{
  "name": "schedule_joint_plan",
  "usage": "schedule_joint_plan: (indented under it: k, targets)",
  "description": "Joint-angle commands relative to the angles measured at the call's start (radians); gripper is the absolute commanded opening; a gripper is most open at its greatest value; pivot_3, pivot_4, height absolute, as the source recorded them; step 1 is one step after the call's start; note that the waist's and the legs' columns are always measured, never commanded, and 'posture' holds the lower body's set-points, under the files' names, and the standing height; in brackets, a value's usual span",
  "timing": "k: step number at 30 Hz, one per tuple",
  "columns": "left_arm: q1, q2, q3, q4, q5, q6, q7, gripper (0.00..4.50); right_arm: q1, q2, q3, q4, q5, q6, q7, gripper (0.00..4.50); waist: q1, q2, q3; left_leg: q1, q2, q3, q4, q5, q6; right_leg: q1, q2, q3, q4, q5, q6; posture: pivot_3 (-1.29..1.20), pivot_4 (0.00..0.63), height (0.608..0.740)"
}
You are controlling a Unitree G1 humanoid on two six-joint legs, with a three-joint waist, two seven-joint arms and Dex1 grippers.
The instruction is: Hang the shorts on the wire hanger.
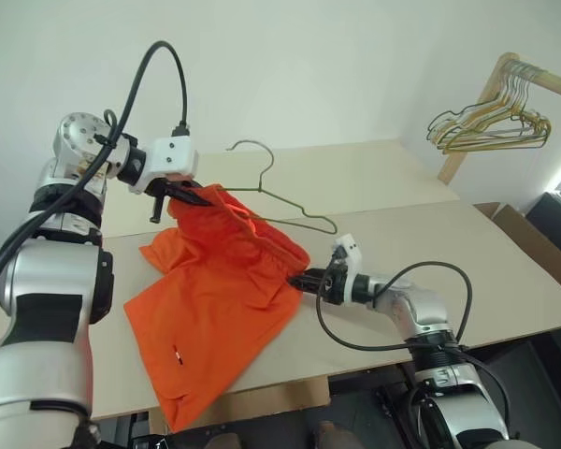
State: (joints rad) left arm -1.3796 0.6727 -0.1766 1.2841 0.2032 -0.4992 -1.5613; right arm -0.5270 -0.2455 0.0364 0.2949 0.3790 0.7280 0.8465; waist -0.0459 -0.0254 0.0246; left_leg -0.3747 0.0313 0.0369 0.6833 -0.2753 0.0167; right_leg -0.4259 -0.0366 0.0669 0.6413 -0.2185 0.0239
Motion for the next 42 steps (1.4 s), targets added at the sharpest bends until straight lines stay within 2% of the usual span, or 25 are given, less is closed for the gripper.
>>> schedule_joint_plan:
  k: [1, 5, 7, 15, 18, 24, 30, 33, 37, 42]
  targets:
    - [-0.034, 0.014, 0.021, -0.015, -0.012, -0.015, 0.014, 0.0, -0.037, 0.013, -0.016, -0.007, 0.028, -0.016, 0.006, 1.84, -0.001, 0.0, 0.0, 0.0, 0.0, 0.0, 0.0, 0.0, 0.0, 0.0, 0.0, 0.0, 0.0, 0.0, 0.0, 0.02, 0.0, 0.74]
    - [-0.033, 0.019, 0.021, -0.014, -0.011, -0.016, 0.019, 0.0, -0.04, 0.017, -0.007, 0.0, 0.019, -0.003, -0.003, 0.32, -0.001, 0.0, 0.0, 0.001, 0.0, 0.0, 0.0, 0.0, 0.0, 0.0, 0.0, 0.0, 0.0, 0.0, 0.0, 0.02, 0.0, 0.74]
    - [-0.032, 0.021, 0.023, -0.015, -0.013, -0.017, 0.017, 0.0, -0.039, 0.018, -0.008, 0.001, 0.018, -0.007, -0.004, 0.05, -0.001, 0.0, 0.0, 0.001, 0.0, 0.0, 0.0, 0.0, 0.0, 0.0, 0.0, 0.0, 0.0, 0.0, 0.0, 0.02, 0.0, 0.74]
    - [-0.03, 0.052, 0.019, -0.026, -0.034, -0.06, -0.045, 0.0, -0.047, -0.002, -0.079, 0.022, 0.048, 0.051, -0.051, 0.05, -0.001, 0.0, 0.0, 0.0, 0.0, 0.0, 0.0, 0.0, 0.0, 0.0, 0.0, 0.0, 0.0, 0.0, 0.0, 0.01, 0.0, 0.74]
    - [-0.04, 0.073, -0.028, -0.036, -0.083, -0.076, -0.053, 0.0, -0.057, -0.045, -0.117, 0.034, 0.083, 0.091, -0.033, 0.05, -0.001, 0.0, 0.0, 0.0, 0.0, 0.0, 0.0, 0.0, 0.0, 0.0, 0.0, 0.0, 0.001, 0.0, 0.0, 0.01, 0.0, 0.74]
    - [-0.046, 0.126, -0.101, -0.039, -0.09, -0.143, -0.053, 0.0, -0.057, -0.139, -0.121, 0.042, 0.102, 0.105, 0.018, 0.05, 0.0, 0.0, 0.0, 0.0, 0.0, 0.0, 0.0, 0.0, 0.0, 0.0, 0.0, -0.001, 0.0, 0.0, 0.0, 0.01, 0.0, 0.74]
    - [-0.033, 0.14, -0.092, -0.029, -0.055, -0.153, -0.053, 0.0, -0.042, -0.197, -0.084, 0.005, 0.089, 0.084, 0.071, 0.05, 0.0, 0.0, 0.0, 0.0, 0.0, 0.0, 0.0, 0.0, 0.0, 0.0, 0.0, 0.0, 0.0, 0.0, 0.0, 0.02, 0.0, 0.74]
    - [-0.021, 0.153, -0.127, -0.034, 0.011, -0.195, -0.008, 0.0, -0.031, -0.222, -0.056, -0.04, 0.068, 0.051, 0.086, 0.05, -0.001, 0.0, 0.0, 0.0, 0.0, 0.0, 0.0, 0.0, 0.0, 0.0, 0.0, -0.001, 0.0, 0.0, 0.0, 0.02, 0.0, 0.74]
    - [-0.007, 0.134, -0.122, -0.035, 0.04, -0.192, 0.04, 0.0, -0.021, -0.31, 0.032, -0.182, 0.003, -0.049, 0.149, 0.05, 0.003, 0.0, 0.0, 0.0, 0.0, 0.0, 0.0, 0.0, 0.0, 0.0, 0.0, -0.001, 0.0, -0.001, 0.001, 0.02, 0.0, 0.74]
    - [0.016, 0.095, -0.101, -0.048, 0.032, -0.185, 0.102, 0.0, -0.095, -0.425, 0.129, -0.29, -0.082, -0.144, 0.224, 0.05, 0.005, 0.0, 0.0, -0.001, 0.0, 0.0, 0.001, 0.0, 0.0, -0.001, -0.001, 0.0, 0.0, -0.001, 0.001, 0.02, 0.0, 0.74]
